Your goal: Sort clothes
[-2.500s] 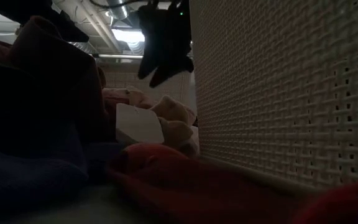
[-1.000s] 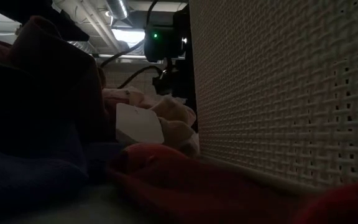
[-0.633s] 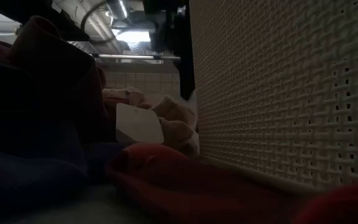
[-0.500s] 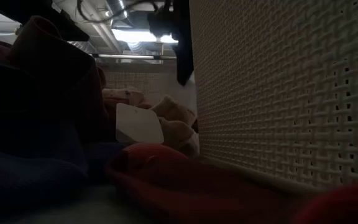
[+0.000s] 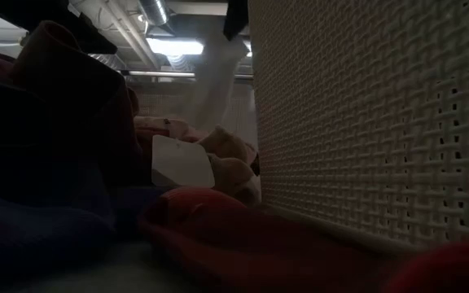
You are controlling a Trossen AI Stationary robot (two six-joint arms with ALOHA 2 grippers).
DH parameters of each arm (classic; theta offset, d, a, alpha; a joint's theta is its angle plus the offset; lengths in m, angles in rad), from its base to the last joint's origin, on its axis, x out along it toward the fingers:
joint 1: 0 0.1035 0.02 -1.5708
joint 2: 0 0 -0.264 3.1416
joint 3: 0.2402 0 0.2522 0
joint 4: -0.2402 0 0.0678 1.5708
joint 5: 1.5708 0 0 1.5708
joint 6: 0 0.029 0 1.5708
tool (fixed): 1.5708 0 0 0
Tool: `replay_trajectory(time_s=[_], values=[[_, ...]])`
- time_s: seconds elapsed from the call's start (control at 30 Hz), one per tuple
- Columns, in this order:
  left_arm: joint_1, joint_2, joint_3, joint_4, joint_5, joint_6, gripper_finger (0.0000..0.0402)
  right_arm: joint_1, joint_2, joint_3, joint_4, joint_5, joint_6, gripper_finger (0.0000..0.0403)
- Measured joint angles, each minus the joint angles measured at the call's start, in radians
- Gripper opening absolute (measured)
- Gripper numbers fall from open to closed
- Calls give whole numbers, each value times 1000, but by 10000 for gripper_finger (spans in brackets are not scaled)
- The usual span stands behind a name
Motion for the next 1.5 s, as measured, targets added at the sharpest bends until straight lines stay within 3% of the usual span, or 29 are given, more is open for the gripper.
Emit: replay_trajectory(time_s=[0.37, 0.8, 1.07, 1.23, 1.5], values=[[0, 0, 0, 4, 0, -5, 153, 0, -139, 5, 137, 120, -86, 10], [0, 0, 0, 45, -13, 20, 153, -1, -226, 5, 171, 194, -137, 11], [0, 1, 0, 54, -13, 22, 153, -94, -223, 5, 430, 242, -339, 11], [0, 1, 0, 53, -13, 22, 153, -211, -202, 4, 639, 166, -398, 11], [0, 1, 0, 52, -13, 18, 153, -357, -123, 3, 746, -63, -295, 14]])
